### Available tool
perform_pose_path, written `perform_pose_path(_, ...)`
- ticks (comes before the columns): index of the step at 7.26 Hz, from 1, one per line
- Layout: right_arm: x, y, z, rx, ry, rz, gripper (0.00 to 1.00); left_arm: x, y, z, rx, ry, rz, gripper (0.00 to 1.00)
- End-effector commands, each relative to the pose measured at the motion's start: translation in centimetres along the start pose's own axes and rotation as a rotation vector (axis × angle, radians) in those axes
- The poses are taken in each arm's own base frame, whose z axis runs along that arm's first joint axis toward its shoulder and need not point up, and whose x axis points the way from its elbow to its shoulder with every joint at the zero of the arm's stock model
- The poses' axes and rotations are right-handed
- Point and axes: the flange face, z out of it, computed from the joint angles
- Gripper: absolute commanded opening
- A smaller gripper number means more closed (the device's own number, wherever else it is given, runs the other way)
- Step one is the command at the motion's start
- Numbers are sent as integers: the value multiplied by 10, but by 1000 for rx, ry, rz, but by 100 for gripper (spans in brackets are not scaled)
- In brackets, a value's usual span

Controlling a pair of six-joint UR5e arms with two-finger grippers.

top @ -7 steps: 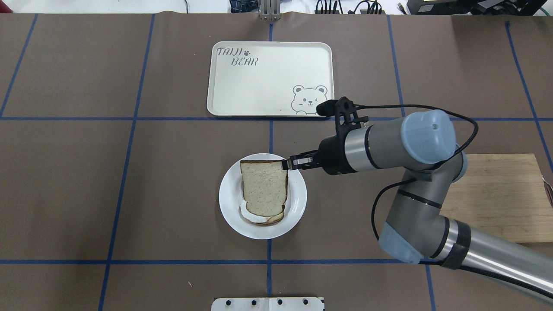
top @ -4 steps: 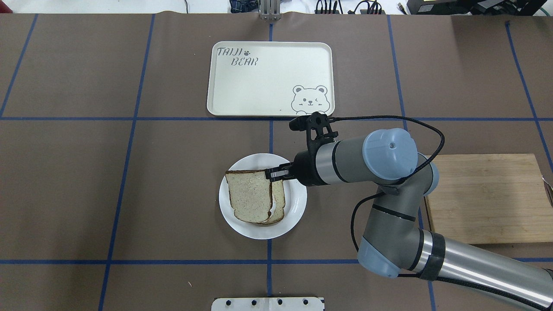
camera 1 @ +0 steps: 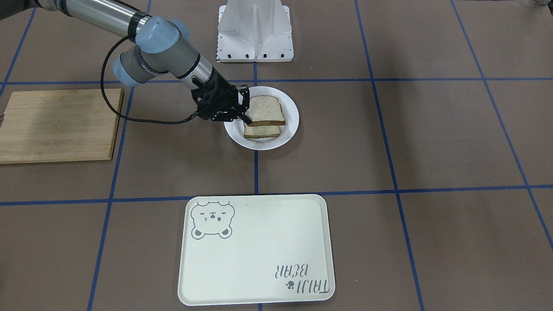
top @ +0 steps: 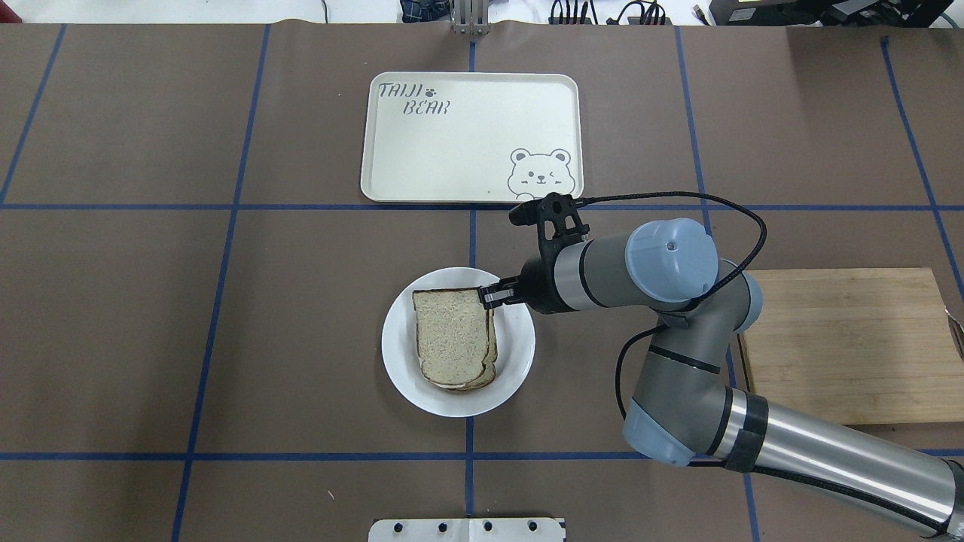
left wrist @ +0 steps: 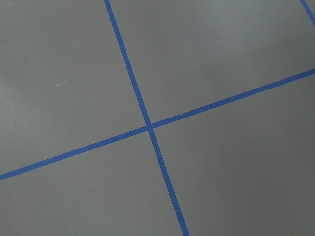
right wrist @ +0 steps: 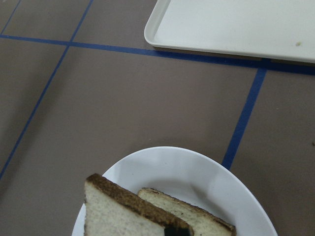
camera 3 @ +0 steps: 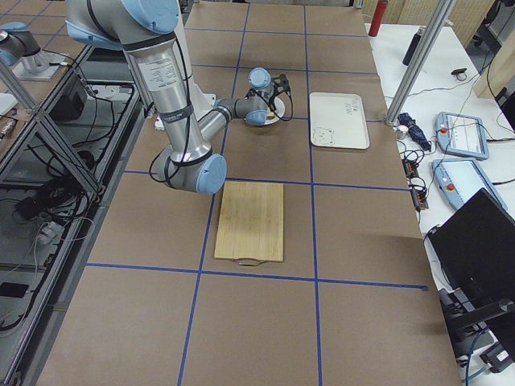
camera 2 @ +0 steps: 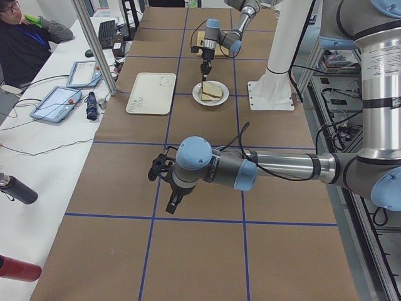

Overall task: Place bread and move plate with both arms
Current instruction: 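Lower the bread onto the egg and open the right gripper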

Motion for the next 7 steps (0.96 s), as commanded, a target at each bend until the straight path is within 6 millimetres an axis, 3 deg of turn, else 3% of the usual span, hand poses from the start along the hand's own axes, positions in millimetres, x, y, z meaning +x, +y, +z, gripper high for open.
perform_pose_path(1,12,4,15,1,38,5,0,1,-1,-1,3,0,3,98)
perform_pose_path(2,13,7,19,6,47,4,0,1,0,-1,2,0,2,98)
perform_pose_path(3,10,3,20,11,46,8,21,1,-1,-1,3,0,1,98)
perform_pose_path(5,-1,-9,14,34,29,42,100,0,-1,-1,2,-2,-1,98)
perform_pose_path(7,26,-53,-18,59,46,80,100,0,-1,-1,3,-1,-2,98)
